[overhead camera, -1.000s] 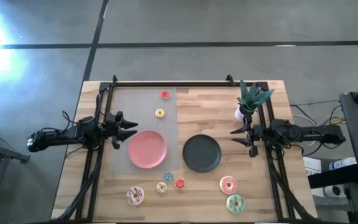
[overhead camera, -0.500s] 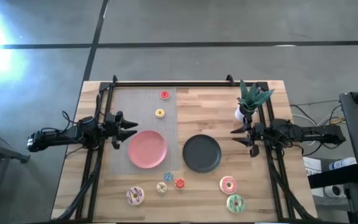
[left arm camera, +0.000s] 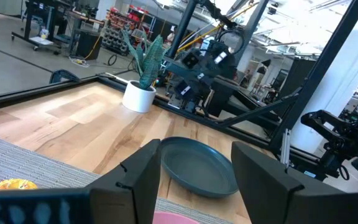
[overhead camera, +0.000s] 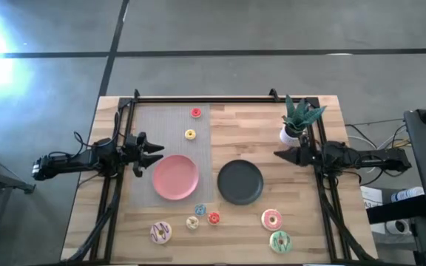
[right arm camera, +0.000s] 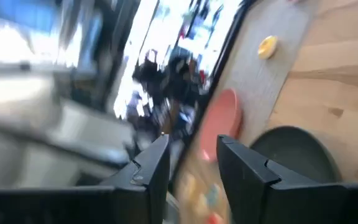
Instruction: Pick & Place donuts
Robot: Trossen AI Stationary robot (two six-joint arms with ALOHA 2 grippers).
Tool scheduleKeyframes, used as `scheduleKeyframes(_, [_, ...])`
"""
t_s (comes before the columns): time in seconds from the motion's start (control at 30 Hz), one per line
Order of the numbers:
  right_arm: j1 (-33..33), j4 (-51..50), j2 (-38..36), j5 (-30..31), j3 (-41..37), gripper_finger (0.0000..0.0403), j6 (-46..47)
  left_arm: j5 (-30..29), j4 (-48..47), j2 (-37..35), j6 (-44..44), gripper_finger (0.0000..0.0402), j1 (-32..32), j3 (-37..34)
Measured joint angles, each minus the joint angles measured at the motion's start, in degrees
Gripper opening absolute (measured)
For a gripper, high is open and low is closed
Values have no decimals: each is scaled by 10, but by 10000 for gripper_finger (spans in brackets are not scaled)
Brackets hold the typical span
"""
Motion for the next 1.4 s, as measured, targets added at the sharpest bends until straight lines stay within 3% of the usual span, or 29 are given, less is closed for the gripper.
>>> scheduleKeyframes(0.13, [0, 24, 4, 82, 0, 127, 83, 0, 0, 0, 0, 171, 0, 0])
scheduleKeyframes(0.27, [0, 35, 3, 115, 0, 125, 77, 0, 0, 0, 0, 171, 0, 0])
scheduleKeyframes(0.77, [0, 45, 51, 76, 0, 120, 79, 0, 0, 0, 0, 171, 0, 0])
scheduleKeyframes(0.87, [0, 70, 70, 78, 0, 120, 36, 0, 0, 0, 0, 171, 0, 0])
scheduleKeyframes(1.1, [-1, 72, 103, 142, 0, 127, -19, 0, 0, 0, 0, 171, 0, 0])
scheduleKeyframes(1.23, [-3, 70, 122, 127, 0, 137, -19, 0, 0, 0, 0, 171, 0, 0])
scheduleKeyframes(1.4, [-3, 70, 159, 21, 0, 153, -2, 0, 0, 0, 0, 171, 0, 0])
